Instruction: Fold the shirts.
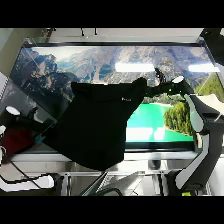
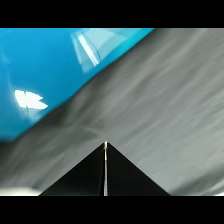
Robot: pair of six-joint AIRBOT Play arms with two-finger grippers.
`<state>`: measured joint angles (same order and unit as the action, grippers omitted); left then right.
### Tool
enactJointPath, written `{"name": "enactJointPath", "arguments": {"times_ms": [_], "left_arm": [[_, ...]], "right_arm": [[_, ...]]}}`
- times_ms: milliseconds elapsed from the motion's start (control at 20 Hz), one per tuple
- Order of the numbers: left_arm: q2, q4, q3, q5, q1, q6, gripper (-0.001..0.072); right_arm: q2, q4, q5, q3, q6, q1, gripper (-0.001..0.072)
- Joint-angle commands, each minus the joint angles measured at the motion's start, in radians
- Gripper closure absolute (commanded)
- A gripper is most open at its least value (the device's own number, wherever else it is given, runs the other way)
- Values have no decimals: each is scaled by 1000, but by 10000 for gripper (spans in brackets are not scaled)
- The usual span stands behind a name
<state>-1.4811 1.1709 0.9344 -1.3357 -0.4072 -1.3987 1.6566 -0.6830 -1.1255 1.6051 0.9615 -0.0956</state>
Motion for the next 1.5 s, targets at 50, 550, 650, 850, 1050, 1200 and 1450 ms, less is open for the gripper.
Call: {"name": "enactJointPath", "arguments": {"times_ms": [50, 550, 650, 850, 1050, 1200, 1450], "left_arm": [[-83, -19, 208, 23, 107, -27, 691], [-135, 80, 346, -274, 100, -20, 42], [-132, 87, 259, -269, 75, -20, 42], [-132, 85, 90, -179, 41, -15, 42], [-132, 84, 42, -66, 56, -4, 43], [-132, 45, 43, -16, 102, 29, 357], [-132, -27, 54, 121, 191, 41, 692]], "right_arm": [[-39, 2, -59, 1, 42, -58, 691], [-60, 2, -131, 0, 45, -104, 691], [-60, 3, -132, 0, 44, -104, 691], [-60, 5, -132, 0, 41, -104, 690], [-60, 6, -132, 0, 41, -104, 691], [-60, 6, -132, 0, 41, -104, 690], [-61, 18, -156, 0, 42, -103, 690]]}}
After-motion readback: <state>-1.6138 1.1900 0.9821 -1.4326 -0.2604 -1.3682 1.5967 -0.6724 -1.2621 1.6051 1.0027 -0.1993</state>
